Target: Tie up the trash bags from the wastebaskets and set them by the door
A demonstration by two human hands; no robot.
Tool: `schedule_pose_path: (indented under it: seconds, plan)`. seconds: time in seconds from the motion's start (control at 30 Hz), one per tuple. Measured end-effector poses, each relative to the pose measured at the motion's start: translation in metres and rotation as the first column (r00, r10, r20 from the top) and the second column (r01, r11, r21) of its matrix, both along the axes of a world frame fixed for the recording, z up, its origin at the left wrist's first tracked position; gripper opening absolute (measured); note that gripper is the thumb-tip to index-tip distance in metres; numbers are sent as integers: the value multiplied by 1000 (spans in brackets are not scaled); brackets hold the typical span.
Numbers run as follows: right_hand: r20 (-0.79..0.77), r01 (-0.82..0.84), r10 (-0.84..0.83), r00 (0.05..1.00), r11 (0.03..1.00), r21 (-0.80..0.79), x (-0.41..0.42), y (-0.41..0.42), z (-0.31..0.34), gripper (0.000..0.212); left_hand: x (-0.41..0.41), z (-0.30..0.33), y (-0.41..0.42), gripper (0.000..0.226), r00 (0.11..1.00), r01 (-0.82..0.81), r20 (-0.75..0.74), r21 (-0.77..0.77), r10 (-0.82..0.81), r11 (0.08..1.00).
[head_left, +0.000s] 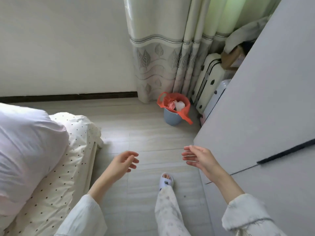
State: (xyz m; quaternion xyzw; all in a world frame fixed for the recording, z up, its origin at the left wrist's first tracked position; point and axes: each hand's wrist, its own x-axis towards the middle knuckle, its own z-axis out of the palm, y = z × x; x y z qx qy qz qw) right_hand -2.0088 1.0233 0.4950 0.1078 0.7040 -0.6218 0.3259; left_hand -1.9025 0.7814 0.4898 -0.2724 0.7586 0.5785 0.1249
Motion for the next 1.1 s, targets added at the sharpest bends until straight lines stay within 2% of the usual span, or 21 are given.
schedule_pose_path:
  seconds: [0.2,0.43,0.67,0.9,1.1]
  plan:
    - [81,52,-54,995,998,28,-155,-26,-17,23,-170,-7,-15,22,999,16,37,42,-17,999]
    - [156,94,-113,981,988,126,-282,-51,-31,25,-316,-27,-40,22,994,12,107,126,-26,992]
    - [190,220,-261,947,953,209,-398,-78,-68,27,-468,-79,-85,21,964,110,221,166,-145,980]
    - [275,427,-484,831,871,245,-507,-101,-140,16,-615,-158,-133,26,900,302,326,17,-291,953]
    - [447,512,-602,662,799,317,-554,-98,-269,14,-693,-268,-136,33,865,404,367,-105,-342,909]
